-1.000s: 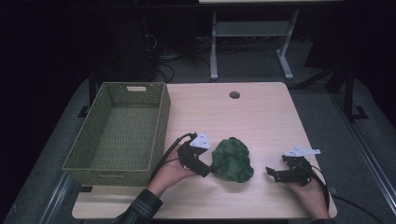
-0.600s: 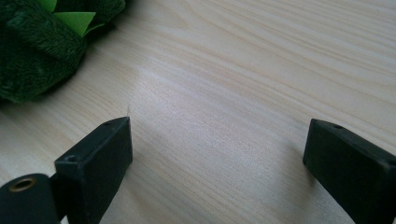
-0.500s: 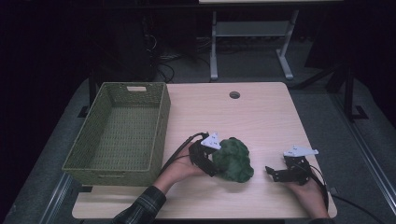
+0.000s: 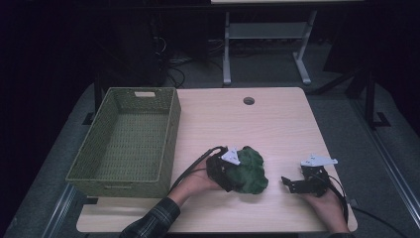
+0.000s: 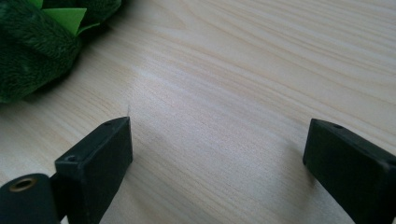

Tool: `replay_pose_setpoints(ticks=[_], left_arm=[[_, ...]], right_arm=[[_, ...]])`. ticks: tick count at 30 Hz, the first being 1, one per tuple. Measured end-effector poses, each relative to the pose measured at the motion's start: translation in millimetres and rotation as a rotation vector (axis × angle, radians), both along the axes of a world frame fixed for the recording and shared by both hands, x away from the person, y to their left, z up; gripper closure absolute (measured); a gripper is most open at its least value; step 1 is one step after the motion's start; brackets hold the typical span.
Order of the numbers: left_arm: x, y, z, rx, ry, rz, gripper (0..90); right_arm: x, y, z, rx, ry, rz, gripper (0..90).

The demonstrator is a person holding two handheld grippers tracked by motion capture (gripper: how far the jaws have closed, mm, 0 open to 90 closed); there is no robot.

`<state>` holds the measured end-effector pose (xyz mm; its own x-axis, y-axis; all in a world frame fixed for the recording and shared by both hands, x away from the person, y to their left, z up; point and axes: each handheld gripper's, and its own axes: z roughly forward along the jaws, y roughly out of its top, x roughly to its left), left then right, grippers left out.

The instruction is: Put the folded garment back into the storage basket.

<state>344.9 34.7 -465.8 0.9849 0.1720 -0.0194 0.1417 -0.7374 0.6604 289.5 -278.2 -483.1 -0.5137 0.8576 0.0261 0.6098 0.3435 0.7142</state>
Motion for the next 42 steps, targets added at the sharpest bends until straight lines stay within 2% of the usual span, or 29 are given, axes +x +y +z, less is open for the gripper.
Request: replay_pose_setpoints(ticks=[4, 7, 12, 20, 26, 30, 35, 42], left_arm=[[-0.7, -1.4, -2.9, 0.006, -0.013, 0.006, 13.8], [-0.8, -2.2, -1.4, 0.024, -0.019, 0.012, 18.7], [-0.8, 1.3, 2.0, 0.03, -0.012, 0.019, 34.6], [-0.5, 4.3, 6.8, 0.042, 0.03, 0.063, 60.0], [1.8, 5.7, 9.4, 0.059, 0.07, 0.082, 71.3], [3.0, 7.3, 10.6, 0.056, 0.092, 0.091, 73.5], [3.6, 9.0, 14.2, 0.054, 0.101, 0.104, 75.0], [0.9, 11.5, 26.2, 0.056, 0.113, 0.12, 75.0]], right_arm=[[0.1, 0.0, 0.0, 0.0, 0.0, 0.0, 7.9], [-0.6, 0.3, 0.0, 0.002, 0.002, -0.003, 7.9], [-0.9, 0.5, 0.0, 0.001, 0.001, -0.004, 7.8], [-0.9, 0.8, 0.0, 0.001, 0.001, -0.007, 7.9], [-0.9, 0.9, 0.0, 0.001, 0.001, -0.007, 7.9], [-0.8, 0.8, 0.0, 0.001, 0.001, -0.007, 7.9], [-0.8, 0.8, 0.0, 0.001, 0.001, -0.007, 7.9], [-0.8, 0.7, 0.0, 0.0, 0.001, -0.005, 7.9]])
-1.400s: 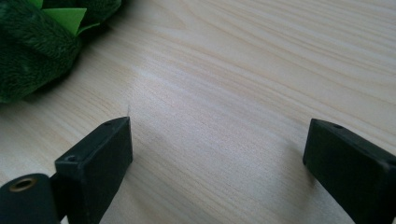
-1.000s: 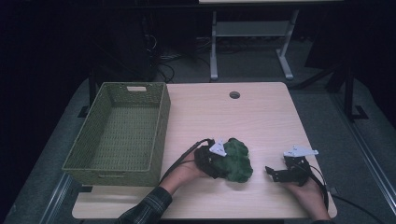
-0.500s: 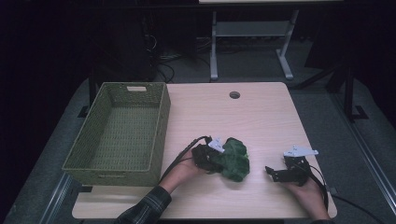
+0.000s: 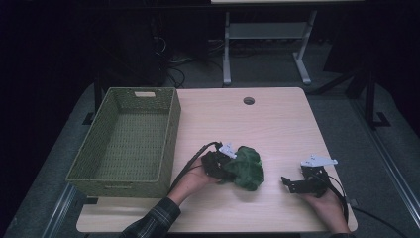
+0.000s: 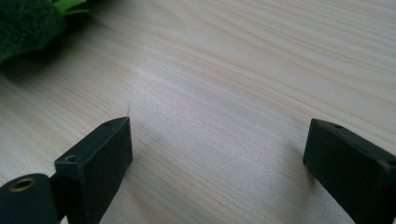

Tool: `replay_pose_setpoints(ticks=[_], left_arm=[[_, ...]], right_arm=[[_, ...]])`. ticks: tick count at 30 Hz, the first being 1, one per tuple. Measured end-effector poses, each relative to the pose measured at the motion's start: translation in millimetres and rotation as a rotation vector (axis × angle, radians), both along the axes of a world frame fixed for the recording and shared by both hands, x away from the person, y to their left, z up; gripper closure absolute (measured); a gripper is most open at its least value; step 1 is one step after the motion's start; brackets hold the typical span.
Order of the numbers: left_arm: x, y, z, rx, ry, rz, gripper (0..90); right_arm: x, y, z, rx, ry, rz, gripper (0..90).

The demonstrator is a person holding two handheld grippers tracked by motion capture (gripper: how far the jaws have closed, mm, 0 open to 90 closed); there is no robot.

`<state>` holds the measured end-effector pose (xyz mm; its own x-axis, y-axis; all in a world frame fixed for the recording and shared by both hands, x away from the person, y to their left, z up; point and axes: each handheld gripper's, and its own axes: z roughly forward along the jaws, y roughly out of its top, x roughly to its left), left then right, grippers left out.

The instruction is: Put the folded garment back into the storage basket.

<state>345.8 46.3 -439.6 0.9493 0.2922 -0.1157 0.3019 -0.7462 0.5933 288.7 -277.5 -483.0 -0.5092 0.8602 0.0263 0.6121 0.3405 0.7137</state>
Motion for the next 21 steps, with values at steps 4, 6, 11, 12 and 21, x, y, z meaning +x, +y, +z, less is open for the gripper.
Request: replay_pose_setpoints(ticks=[4, 6, 11, 12, 21], left_arm=[[-1.0, 3.6, 8.5, -0.027, 0.012, 0.017, 74.9], [-1.8, 5.8, 12.9, -0.032, 0.01, 0.017, 74.8], [-2.4, 11.0, 25.2, -0.032, 0.005, 0.035, 74.7], [-2.1, 12.1, 28.3, -0.03, 0.004, 0.031, 74.6], [-4.1, 23.7, 56.8, -0.037, -0.012, 0.051, 74.4]], right_arm=[[0.0, 0.0, -0.1, 0.0, -0.001, 0.0, 7.9], [0.1, -0.1, 0.0, -0.001, -0.002, 0.0, 7.8], [0.0, 0.1, -0.1, 0.0, -0.001, -0.001, 7.8], [-0.1, 0.2, 0.0, 0.0, 0.0, -0.002, 7.8], [-0.1, 0.2, 0.0, 0.0, 0.0, -0.002, 7.8]])
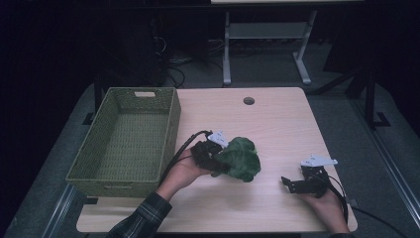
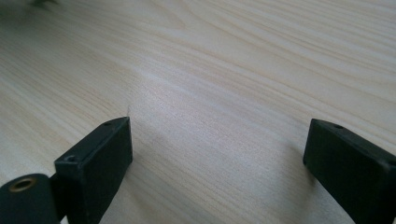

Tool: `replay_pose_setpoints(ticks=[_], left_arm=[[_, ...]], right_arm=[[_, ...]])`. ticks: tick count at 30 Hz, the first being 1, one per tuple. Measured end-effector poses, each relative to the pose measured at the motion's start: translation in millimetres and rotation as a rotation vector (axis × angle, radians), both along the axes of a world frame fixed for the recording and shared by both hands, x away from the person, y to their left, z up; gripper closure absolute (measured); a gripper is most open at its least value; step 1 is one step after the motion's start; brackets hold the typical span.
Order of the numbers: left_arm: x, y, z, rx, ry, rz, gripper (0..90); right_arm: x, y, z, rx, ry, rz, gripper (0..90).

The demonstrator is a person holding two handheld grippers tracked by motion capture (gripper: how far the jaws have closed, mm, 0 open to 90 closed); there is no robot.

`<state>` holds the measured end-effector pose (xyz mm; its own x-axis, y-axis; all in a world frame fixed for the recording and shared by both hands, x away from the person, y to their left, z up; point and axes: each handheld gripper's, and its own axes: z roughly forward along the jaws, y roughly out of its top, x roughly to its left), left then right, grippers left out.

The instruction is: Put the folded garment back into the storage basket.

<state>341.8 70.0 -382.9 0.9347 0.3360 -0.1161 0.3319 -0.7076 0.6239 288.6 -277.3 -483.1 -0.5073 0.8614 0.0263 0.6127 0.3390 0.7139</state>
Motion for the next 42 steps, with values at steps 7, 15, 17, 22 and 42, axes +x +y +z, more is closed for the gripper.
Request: replay_pose_setpoints(ticks=[7, 15, 17, 22, 42], left_arm=[[2.7, 15.3, 20.3, -0.006, -0.02, 0.015, 74.3], [5.1, 35.0, 39.6, -0.013, -0.043, 0.052, 74.2], [5.5, 41.8, 45.8, -0.004, -0.056, 0.057, 74.1], [6.5, 57.7, 56.8, 0.007, -0.077, 0.083, 73.9], [5.2, 147.1, 93.8, -0.006, -0.142, 0.262, 73.7]], right_arm=[[-0.3, 0.2, 0.1, 0.001, 0.004, -0.002, 7.8], [-0.2, 0.2, 0.1, 0.001, 0.004, -0.002, 7.8], [-0.3, 0.2, 0.1, 0.002, 0.004, -0.003, 7.8], [-0.2, 0.2, 0.1, 0.002, 0.003, -0.003, 7.8], [1.6, 0.7, -0.7, -0.008, 0.015, -0.008, 1.1]])
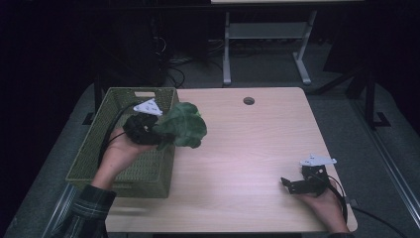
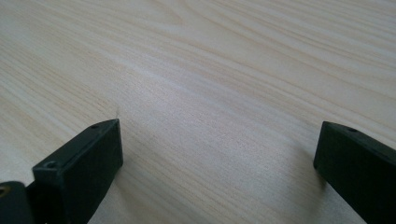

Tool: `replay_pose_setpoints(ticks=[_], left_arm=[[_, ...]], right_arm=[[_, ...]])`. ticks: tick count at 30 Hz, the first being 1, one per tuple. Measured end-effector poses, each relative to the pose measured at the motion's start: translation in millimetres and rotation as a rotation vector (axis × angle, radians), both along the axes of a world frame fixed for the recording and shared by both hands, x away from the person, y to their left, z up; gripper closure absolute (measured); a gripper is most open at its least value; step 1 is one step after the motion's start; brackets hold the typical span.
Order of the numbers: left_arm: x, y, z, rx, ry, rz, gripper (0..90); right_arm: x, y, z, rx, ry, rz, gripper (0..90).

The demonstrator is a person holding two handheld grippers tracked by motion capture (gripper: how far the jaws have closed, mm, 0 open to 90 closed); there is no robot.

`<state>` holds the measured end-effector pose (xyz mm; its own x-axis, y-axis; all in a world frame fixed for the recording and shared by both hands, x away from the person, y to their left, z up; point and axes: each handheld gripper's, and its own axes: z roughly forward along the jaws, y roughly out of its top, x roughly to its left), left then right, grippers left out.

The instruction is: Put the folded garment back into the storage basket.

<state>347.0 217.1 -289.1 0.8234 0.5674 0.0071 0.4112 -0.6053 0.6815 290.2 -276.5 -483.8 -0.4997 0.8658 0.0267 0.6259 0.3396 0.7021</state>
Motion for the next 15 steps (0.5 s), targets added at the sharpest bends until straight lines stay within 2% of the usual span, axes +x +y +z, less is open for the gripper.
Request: replay_pose_setpoints(ticks=[7, 9, 11, 15], left_arm=[[0.9, 36.9, 0.6, -0.002, -0.011, 0.096, 73.7], [1.5, 46.6, -1.9, -0.003, -0.014, 0.148, 73.7], [3.6, 58.2, -7.5, 0.016, -0.017, 0.206, 73.7], [7.2, 73.9, -17.9, 0.026, -0.011, 0.274, 73.7]], right_arm=[[-0.1, 0.0, 0.0, 0.0, 0.0, -0.001, 1.1], [-0.1, 0.0, 0.0, 0.0, 0.0, 0.0, 1.1], [-0.1, 0.0, 0.0, 0.0, 0.0, 0.0, 1.1], [-0.1, 0.0, 0.0, 0.0, 0.0, 0.0, 1.1]])
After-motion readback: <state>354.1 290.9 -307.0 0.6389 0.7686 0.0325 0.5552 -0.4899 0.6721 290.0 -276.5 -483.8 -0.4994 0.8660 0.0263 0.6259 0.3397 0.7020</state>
